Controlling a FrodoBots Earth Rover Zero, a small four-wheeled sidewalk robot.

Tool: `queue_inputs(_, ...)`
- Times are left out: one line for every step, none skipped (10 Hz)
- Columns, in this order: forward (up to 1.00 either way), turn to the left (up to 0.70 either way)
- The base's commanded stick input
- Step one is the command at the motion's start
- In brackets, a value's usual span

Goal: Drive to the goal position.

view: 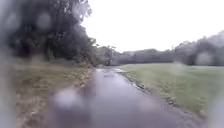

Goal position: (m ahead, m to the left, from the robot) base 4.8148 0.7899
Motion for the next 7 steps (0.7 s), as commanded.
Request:
queue_inputs(0.85,0.02)
queue_inputs(0.85,0.02)
queue_inputs(0.85,0.02)
queue_inputs(0.85,0.02)
queue_inputs(0.85,0.02)
queue_inputs(0.85,0.02)
queue_inputs(0.85,0.02)
